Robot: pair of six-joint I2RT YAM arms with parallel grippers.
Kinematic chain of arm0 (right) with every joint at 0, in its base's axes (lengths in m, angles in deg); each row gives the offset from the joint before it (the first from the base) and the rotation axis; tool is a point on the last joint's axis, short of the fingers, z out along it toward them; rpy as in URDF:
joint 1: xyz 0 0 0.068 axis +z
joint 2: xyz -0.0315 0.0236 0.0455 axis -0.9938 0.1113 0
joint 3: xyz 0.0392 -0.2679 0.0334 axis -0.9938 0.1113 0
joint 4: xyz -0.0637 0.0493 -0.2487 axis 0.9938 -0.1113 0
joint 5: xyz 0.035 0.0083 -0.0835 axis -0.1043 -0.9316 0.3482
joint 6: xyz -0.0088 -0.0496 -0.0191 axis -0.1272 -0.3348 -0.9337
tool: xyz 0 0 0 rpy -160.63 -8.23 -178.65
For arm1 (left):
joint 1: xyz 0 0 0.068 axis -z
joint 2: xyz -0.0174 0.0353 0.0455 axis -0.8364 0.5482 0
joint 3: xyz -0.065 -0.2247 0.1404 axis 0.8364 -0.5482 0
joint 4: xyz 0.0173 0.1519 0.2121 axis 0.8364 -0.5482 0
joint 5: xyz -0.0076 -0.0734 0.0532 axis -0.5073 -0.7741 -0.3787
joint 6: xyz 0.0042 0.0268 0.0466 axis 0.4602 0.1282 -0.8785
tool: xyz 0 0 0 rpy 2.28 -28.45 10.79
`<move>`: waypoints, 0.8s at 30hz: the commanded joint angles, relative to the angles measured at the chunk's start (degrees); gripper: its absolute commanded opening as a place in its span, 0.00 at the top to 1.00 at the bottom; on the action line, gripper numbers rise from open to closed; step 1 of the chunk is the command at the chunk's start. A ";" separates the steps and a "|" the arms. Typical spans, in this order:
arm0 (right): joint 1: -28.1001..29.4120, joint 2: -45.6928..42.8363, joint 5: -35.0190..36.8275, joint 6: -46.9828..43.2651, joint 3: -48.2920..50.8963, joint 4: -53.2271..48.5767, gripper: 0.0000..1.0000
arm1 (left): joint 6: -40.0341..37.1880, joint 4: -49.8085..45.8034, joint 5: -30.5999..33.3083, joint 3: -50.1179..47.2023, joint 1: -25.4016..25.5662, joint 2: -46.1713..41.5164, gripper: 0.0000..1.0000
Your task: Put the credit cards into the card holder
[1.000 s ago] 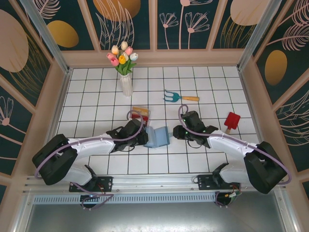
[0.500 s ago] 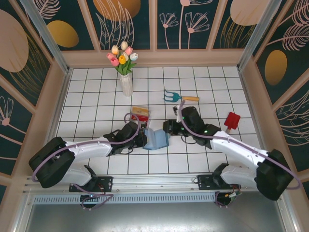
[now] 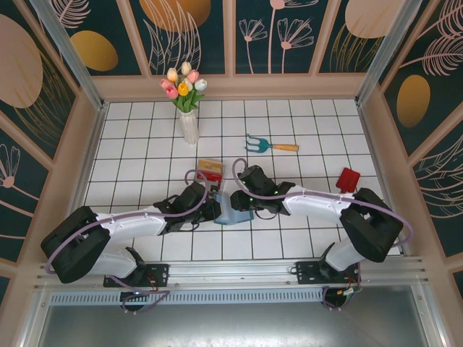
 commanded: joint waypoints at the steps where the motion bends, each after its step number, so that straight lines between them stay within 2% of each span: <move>1: 0.43 2.06 3.03 0.84 -0.25 -2.56 0.70 | 0.26 0.89 -0.45 -1.09 -0.21 -0.82 0.76; 3: 0.35 2.55 3.77 1.55 0.36 -2.10 0.69 | 0.12 1.13 -0.69 -1.29 -0.24 -0.72 0.73; 4: 0.39 2.67 4.39 1.82 0.37 -2.24 0.69 | 0.04 0.84 -0.61 -1.27 -0.24 -0.66 0.66; 5: 0.35 2.60 5.23 2.19 0.48 -2.39 0.69 | 0.00 0.69 -0.50 -1.29 -0.19 -0.75 0.64; 9: 0.11 1.70 6.06 2.71 0.72 -1.80 0.68 | -0.21 0.66 -0.32 -1.51 -0.24 -1.29 0.60; 12: -0.27 1.99 4.14 2.10 0.72 -0.55 0.68 | -0.45 0.64 -0.08 -1.73 -0.24 -1.69 0.61; 14: -0.32 2.40 2.67 1.81 0.47 -0.01 0.67 | -0.62 0.19 0.35 -1.82 -0.19 -1.69 0.71; 17: -0.80 -0.50 10.63 3.81 0.19 -4.68 0.65 | -0.60 -0.87 0.97 -1.89 -0.25 -1.51 0.78; 20: -2.05 -8.97 15.73 4.82 0.65 -6.94 0.63 | -0.53 -1.03 1.01 -2.09 -0.28 -1.58 0.85; 22: -2.42 -14.92 15.56 3.67 1.41 -5.27 0.59 | -0.32 -0.34 1.00 -2.47 -0.20 -1.82 0.85; 24: -2.39 -19.13 10.68 1.30 2.24 -1.50 0.59 | -0.29 0.04 0.77 -2.52 -0.20 -1.95 0.86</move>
